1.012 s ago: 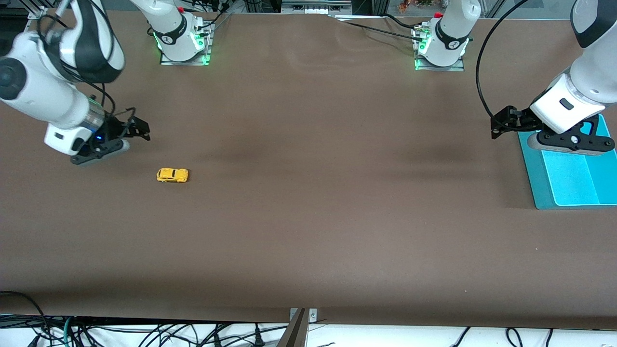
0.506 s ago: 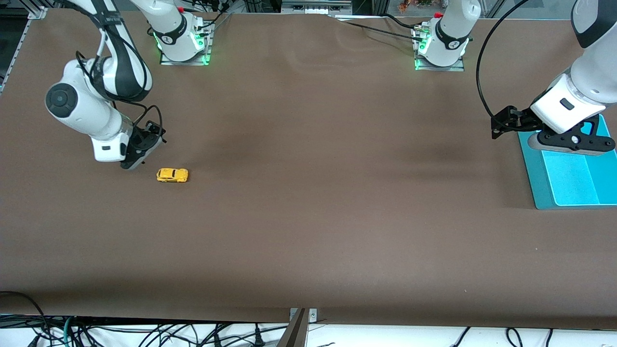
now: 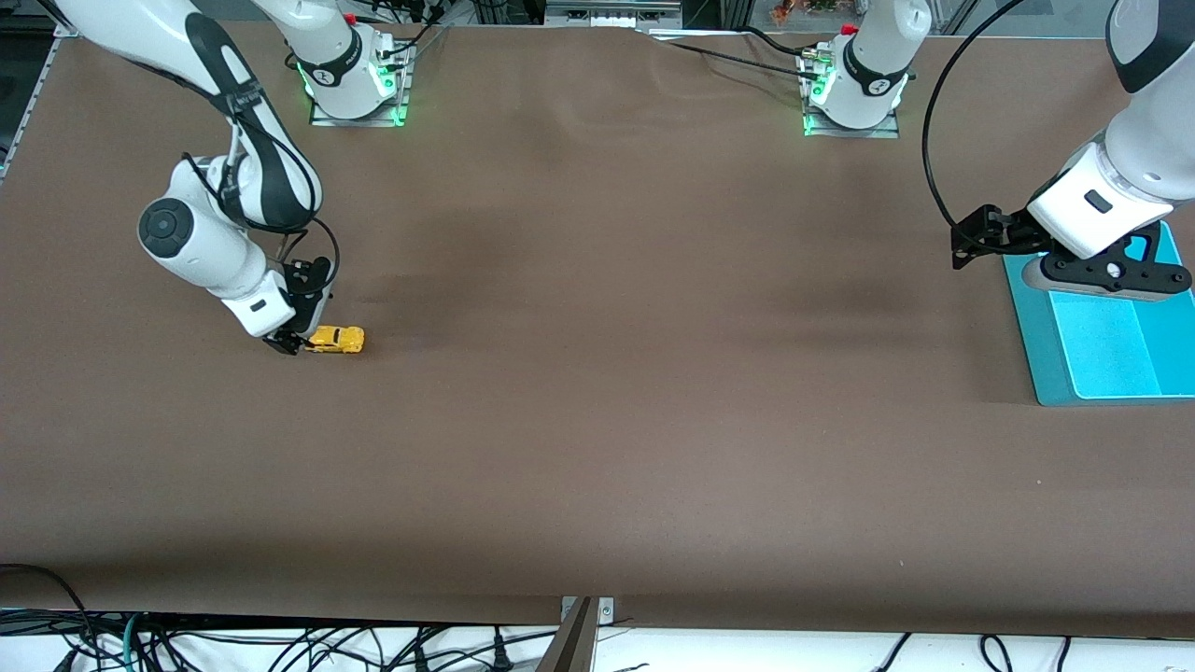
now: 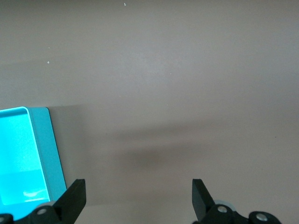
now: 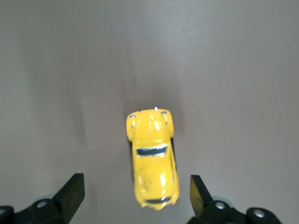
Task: Wind and store yellow beetle car
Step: 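Close the right gripper on the yellow car's body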
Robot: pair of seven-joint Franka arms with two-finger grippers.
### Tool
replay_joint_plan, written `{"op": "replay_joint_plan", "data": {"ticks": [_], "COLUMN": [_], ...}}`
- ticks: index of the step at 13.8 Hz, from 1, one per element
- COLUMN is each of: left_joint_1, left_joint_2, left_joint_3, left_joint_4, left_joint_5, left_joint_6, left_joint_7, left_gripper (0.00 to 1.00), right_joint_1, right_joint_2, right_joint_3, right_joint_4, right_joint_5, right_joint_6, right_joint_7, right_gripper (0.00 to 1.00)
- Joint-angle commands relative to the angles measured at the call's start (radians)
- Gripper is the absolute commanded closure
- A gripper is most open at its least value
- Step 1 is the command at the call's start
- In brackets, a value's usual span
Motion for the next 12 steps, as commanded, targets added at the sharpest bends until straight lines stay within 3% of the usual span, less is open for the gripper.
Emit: {"op": "replay_joint_plan", "data": {"ticks": [1, 5, 7, 10, 12], "left_joint_1": [-0.004, -0.004, -0.004, -0.004, -0.004], "left_joint_2": [-0.006, -0.006, -0.006, -0.006, -0.006], "left_joint_3": [0.004, 0.003, 0.004, 0.004, 0.004], "left_joint_4": [0.012, 0.012, 0.012, 0.012, 0.012], "left_joint_5": [-0.011, -0.011, -0.011, -0.011, -0.011], "left_joint_6": [-0.016, -0.016, -0.016, -0.016, -0.016], "left_joint_7": [0.013, 0.013, 0.013, 0.013, 0.013], "left_gripper": [0.0, 0.0, 0.0, 0.0, 0.0], "right_joint_1": [0.003, 0.003, 0.003, 0.003, 0.003], "right_joint_2": [0.025, 0.046, 0.055, 0.054, 0.052], "right_joint_3": [0.008, 0.011, 0.011, 0.012, 0.014], "right_joint_4": [0.005, 0.005, 0.005, 0.005, 0.005], "right_joint_5": [-0.012, -0.009, -0.008, -0.008, -0.009], "right_joint_6": [0.056, 0.07, 0.079, 0.075, 0.07], "right_joint_7": [-0.103, -0.105, -0.105, -0.105, -0.107], "right_gripper": [0.0, 0.03, 0.24, 0.65, 0.84]}}
